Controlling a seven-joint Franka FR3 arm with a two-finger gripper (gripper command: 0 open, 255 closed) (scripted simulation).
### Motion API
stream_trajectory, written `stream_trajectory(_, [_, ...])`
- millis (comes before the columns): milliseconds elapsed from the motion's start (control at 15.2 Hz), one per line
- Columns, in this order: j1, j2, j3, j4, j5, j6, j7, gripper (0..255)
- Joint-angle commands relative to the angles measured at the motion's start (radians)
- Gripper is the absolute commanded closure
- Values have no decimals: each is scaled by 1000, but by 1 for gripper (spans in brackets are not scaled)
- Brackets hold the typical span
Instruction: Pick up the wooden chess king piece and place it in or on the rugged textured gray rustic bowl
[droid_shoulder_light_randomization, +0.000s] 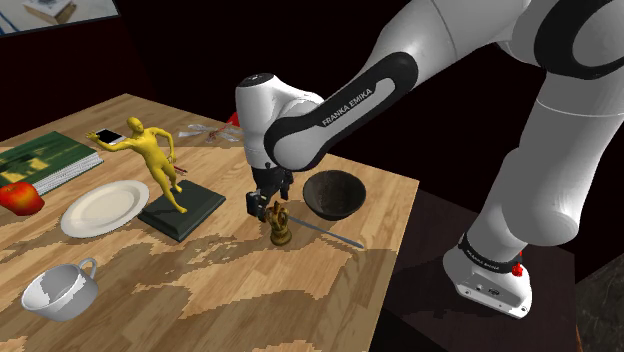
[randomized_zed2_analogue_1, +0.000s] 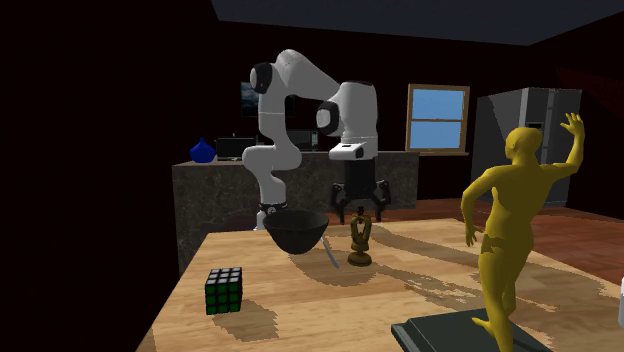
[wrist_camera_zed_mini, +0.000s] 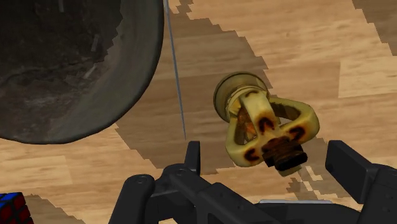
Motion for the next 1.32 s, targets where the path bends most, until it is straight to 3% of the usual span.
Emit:
stream_trajectory(0, [2, 17, -1, -8, -7, 24, 5, 0])
stream_trajectory(594, [3, 21, -1, -10, -9, 31, 6, 0])
stream_trajectory(660, [3, 21, -1, -10, -9, 31, 6, 255])
stream_trajectory(1254, [3, 22, -1, -10, -9, 31, 6, 255])
